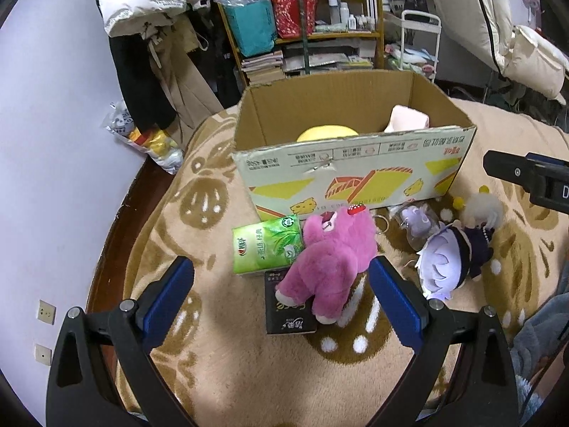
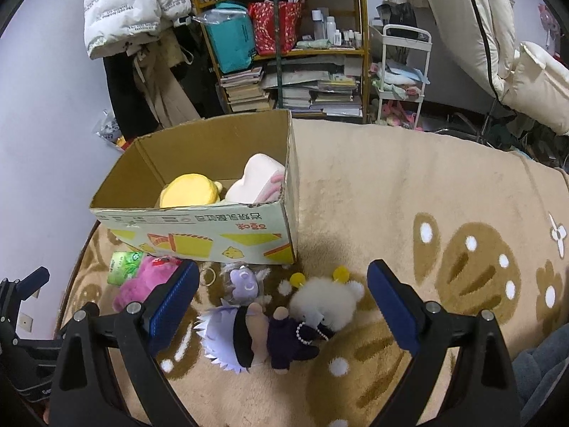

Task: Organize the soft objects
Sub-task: 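Lower the left tool onto the pink bear while the right tool approaches the white fluffy plush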

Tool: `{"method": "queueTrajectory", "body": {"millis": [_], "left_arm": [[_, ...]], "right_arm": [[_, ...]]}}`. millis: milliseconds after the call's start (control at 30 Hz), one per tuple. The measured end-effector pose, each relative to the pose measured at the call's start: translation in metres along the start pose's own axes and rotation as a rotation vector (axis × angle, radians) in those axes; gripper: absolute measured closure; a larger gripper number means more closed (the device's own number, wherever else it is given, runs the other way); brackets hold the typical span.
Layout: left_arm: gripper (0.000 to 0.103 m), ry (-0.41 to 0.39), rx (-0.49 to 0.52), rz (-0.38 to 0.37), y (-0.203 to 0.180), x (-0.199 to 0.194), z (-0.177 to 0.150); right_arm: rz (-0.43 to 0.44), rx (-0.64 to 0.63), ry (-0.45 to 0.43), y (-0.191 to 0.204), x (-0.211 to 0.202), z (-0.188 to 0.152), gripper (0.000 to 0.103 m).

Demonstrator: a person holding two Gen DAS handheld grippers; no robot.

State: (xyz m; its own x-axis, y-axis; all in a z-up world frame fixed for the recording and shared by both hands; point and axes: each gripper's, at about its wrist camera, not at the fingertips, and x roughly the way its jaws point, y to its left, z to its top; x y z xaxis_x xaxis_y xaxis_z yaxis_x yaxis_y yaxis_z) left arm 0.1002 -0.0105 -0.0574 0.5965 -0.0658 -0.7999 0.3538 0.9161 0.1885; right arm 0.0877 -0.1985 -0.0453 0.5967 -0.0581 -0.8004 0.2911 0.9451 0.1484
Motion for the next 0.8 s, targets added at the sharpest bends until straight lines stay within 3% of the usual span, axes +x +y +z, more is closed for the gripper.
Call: {"method": "queueTrajectory", "body": {"millis": [133,500,800], "left_arm": [[0.006,0.018,0.006,0.022,-0.004,0.015,0.002],[0.006,0.077,0.024,-0.013,-0.016,0.056,0.004],[0.006,0.153,0.056,-0.039,-0.030,0.080,-0.005]], "right_arm": [[-0.007,0.024,0.036,-0.002,0.014,0.004,0.004],[-0.015,0.048,0.107,-0.008,0.047,0.008,0.004],[-0.081,0.065,0.210,-0.015,0.081,0.004,0.004]]}}
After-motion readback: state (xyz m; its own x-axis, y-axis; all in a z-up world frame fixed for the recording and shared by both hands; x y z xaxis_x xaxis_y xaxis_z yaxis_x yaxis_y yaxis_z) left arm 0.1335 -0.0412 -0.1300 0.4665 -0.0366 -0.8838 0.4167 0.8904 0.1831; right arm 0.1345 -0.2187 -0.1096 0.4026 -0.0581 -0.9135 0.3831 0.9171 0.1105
